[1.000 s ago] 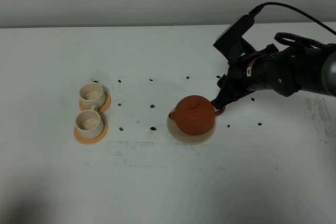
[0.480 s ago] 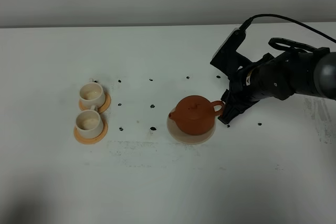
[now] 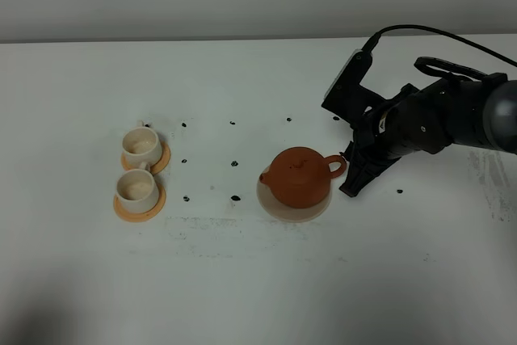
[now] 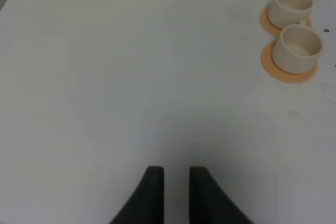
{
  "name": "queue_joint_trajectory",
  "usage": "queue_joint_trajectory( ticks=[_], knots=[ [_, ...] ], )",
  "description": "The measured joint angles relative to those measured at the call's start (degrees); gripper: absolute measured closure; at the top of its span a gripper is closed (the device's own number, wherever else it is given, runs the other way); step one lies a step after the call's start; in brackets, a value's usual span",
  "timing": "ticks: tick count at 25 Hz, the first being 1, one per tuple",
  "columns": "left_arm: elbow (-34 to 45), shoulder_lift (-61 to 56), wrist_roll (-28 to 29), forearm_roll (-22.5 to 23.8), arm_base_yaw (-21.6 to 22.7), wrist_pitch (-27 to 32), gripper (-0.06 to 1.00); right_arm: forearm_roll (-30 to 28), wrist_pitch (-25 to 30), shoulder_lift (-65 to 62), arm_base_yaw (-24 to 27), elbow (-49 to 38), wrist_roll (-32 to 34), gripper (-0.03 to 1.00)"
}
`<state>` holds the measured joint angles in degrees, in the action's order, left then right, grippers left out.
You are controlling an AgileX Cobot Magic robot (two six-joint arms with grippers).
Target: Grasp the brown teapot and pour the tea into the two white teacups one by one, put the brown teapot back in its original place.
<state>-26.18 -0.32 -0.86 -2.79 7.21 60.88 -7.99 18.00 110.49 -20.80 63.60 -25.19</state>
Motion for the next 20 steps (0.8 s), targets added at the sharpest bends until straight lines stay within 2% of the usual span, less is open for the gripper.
queue_joint_trajectory(
  ticks=[8,20],
  knots=[
    [0.0,0.0,0.1,0.0,0.0,0.0,0.83,0.3,-4.3,0.0,-0.1,0.0,0.4,0.62],
    [0.0,0.0,0.1,0.0,0.0,0.0,0.83,1.7,-1.8,0.0,-1.1,0.0,-6.7,0.63]
  ],
)
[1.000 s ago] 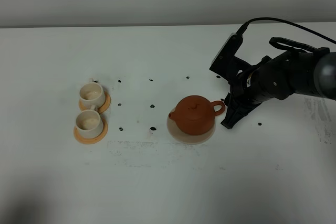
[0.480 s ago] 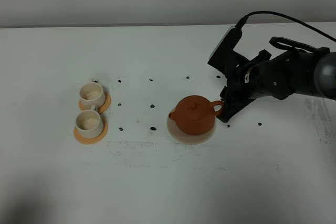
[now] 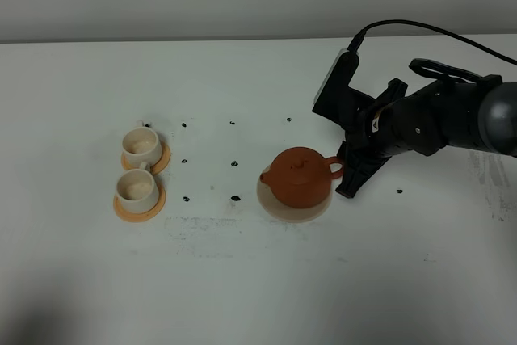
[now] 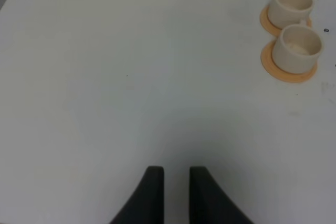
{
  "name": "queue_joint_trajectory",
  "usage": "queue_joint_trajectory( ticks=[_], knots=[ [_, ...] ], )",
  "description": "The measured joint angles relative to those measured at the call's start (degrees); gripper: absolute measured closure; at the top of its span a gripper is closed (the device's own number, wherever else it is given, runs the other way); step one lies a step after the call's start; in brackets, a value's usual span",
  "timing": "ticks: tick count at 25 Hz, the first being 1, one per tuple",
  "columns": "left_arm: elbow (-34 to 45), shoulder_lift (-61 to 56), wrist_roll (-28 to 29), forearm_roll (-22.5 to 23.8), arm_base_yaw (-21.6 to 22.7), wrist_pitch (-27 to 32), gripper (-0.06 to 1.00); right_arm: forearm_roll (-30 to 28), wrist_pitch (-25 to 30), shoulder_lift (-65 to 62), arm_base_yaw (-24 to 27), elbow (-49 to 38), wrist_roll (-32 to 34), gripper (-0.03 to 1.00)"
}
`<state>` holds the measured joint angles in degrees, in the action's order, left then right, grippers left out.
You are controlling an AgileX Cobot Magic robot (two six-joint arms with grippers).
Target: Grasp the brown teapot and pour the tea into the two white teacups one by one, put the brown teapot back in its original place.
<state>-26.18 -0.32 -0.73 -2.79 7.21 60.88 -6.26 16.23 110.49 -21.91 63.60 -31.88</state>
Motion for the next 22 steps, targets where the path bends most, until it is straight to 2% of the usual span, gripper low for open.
queue_joint_trajectory(
  ticks=[13,22],
  knots=[
    [0.0,0.0,-0.1,0.0,0.0,0.0,0.83,4.7,2.4,-1.3,-0.7,0.0,-5.6,0.64],
    [0.0,0.0,-0.1,0.0,0.0,0.0,0.83,12.9,4.8,-1.8,-1.0,0.0,-13.1,0.64]
  ],
)
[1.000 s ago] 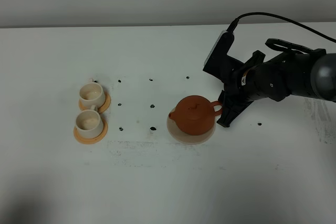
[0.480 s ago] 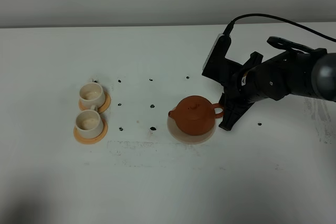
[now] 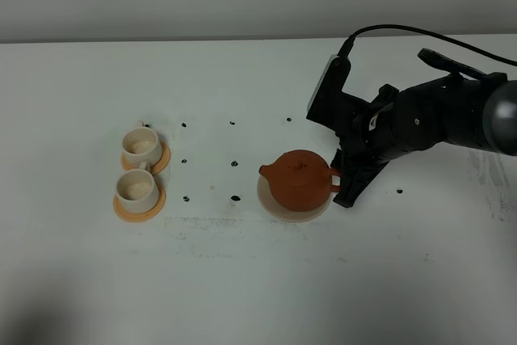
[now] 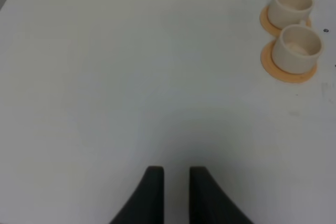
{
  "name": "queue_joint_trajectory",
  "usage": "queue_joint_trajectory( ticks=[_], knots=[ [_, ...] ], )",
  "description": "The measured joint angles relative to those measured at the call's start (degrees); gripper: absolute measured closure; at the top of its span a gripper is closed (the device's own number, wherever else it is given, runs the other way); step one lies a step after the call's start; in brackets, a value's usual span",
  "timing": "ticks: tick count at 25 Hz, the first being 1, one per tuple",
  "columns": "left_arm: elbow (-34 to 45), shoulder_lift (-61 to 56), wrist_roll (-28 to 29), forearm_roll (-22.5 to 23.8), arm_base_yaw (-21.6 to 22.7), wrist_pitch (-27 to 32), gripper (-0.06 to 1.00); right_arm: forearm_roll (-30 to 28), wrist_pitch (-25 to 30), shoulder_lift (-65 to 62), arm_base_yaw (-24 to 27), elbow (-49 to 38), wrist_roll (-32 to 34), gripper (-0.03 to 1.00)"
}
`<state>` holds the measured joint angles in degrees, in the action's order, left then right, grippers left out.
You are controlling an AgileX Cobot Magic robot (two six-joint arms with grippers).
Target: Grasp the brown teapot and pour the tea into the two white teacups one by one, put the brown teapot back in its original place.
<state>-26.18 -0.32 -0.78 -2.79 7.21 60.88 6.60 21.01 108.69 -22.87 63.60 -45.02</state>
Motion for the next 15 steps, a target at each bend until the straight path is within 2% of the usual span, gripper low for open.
queue_joint_trajectory(
  ticks=[10,15],
  knots=[
    [0.0,0.0,-0.1,0.0,0.0,0.0,0.83,5.0,1.1,-0.1,0.1,0.0,-4.2,0.64],
    [0.0,0.0,-0.1,0.0,0.0,0.0,0.83,10.0,2.2,-0.5,0.2,0.0,-8.6,0.64]
  ],
)
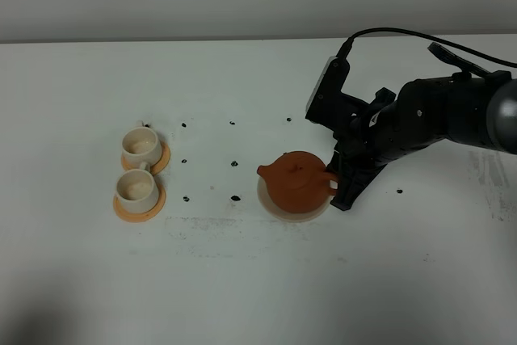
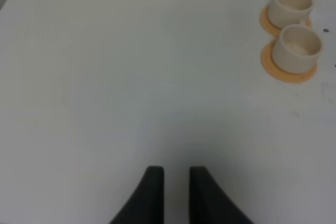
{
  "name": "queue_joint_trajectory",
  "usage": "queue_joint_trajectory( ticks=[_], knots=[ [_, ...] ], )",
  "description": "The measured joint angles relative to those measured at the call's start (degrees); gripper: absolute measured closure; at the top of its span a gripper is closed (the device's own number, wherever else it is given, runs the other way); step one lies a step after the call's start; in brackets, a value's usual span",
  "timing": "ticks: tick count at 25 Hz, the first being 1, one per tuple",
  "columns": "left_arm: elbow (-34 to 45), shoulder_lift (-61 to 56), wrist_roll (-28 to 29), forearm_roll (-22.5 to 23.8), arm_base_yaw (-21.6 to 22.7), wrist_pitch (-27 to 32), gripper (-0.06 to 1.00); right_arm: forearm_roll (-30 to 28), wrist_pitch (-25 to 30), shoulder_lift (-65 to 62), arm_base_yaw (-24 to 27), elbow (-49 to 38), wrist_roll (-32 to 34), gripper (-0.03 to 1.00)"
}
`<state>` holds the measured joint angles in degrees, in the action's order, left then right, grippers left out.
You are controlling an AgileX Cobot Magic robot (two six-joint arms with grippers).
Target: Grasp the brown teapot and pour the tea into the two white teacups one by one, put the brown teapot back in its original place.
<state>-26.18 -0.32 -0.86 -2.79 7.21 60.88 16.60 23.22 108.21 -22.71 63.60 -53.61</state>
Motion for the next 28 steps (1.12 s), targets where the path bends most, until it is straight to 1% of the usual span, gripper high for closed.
queue_joint_trajectory(
  ticks=[4,12,21,23,28],
  knots=[
    [0.0,0.0,0.0,0.0,0.0,0.0,0.83,3.3,0.5,-0.3,0.0,0.0,-2.1,0.64],
    [0.0,0.0,0.0,0.0,0.0,0.0,0.83,4.1,0.7,-0.3,0.8,0.0,-2.3,0.64],
    [0.0,0.0,0.0,0.0,0.0,0.0,0.83,4.5,4.2,0.4,2.7,0.0,-2.2,0.64],
    [0.0,0.0,0.0,0.0,0.0,0.0,0.83,4.9,5.7,0.4,2.8,0.0,-2.2,0.64],
    [0.0,0.0,0.0,0.0,0.0,0.0,0.83,6.6,6.9,0.4,3.1,0.0,-2.2,0.64]
  ],
)
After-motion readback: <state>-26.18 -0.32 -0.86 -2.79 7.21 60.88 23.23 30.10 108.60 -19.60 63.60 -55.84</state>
